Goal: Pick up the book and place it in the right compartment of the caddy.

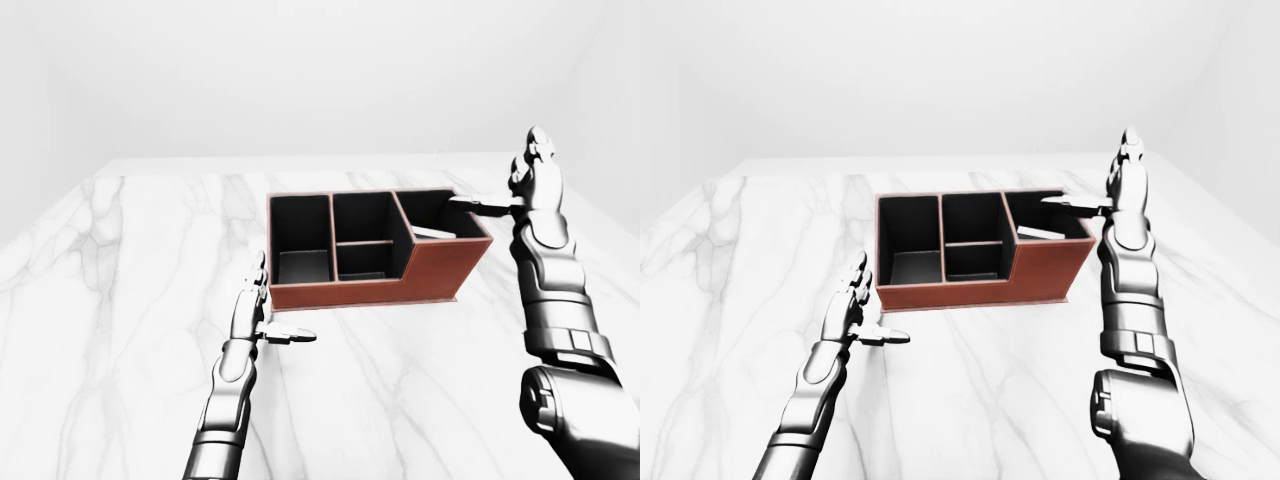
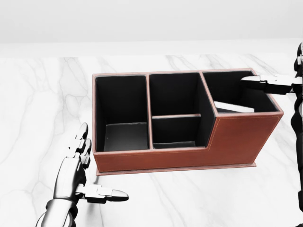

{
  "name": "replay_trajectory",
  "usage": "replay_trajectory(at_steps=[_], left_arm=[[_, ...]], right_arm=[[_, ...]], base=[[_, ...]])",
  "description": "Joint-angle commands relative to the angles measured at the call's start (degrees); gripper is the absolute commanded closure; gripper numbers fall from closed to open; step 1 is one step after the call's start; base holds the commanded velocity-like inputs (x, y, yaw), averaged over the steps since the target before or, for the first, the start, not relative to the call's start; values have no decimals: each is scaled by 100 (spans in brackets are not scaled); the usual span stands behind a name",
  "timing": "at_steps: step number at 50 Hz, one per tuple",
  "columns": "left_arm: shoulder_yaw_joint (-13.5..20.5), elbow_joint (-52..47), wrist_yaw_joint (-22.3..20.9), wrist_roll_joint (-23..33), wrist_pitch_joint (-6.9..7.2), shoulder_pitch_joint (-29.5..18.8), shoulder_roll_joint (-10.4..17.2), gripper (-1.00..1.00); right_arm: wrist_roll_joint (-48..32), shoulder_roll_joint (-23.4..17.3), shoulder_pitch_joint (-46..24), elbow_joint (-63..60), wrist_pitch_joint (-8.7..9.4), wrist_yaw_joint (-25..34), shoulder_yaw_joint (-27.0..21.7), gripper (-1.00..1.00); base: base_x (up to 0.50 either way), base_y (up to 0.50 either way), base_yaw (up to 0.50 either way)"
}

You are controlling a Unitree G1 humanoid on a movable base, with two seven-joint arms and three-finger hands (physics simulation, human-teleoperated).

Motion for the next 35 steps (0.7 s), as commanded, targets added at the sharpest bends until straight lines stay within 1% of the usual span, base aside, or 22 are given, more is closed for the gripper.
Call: replay_trajectory(at_steps=[1,4,5,10,15,19,20,26,29,35], left_arm=[[43,218,-12,-62,0,-37,-19,-100],[31,136,-5,-52,0,-8,-26,-100],[32,142,-7,-53,0,-9,-26,-100],[50,317,-9,-56,0,-58,-16,-100],[31,130,-3,-51,0,-14,-26,-100],[31,137,1,-50,0,-18,-28,-100],[43,255,-1,-53,0,-50,-22,-100],[39,265,6,-49,0,-58,-23,-100],[37,269,9,-48,0,-56,-25,-100],[33,180,12,-50,0,-36,-26,-100]], right_arm=[[241,-135,355,-2167,45,-28,-314,-100],[321,-179,424,-2599,45,-45,-380,-100],[357,-256,335,-2809,45,-57,-399,-100],[409,-270,536,-3713,45,-121,-515,-100],[445,-298,587,-4439,45,-173,-582,-100],[209,-365,633,-5188,45,-195,-575,-100],[149,-384,647,-5568,45,-194,-590,-100],[59,-465,533,-6976,45,-97,-684,-100],[11,-526,399,-7416,45,-17,-680,-100],[393,-659,68,-8426,45,-41,-814,-100]], base=[[0,0,0],[0,0,0],[0,0,0],[0,0,0],[0,0,0],[0,0,0],[0,0,0],[0,0,0],[0,0,0],[0,0,0]])
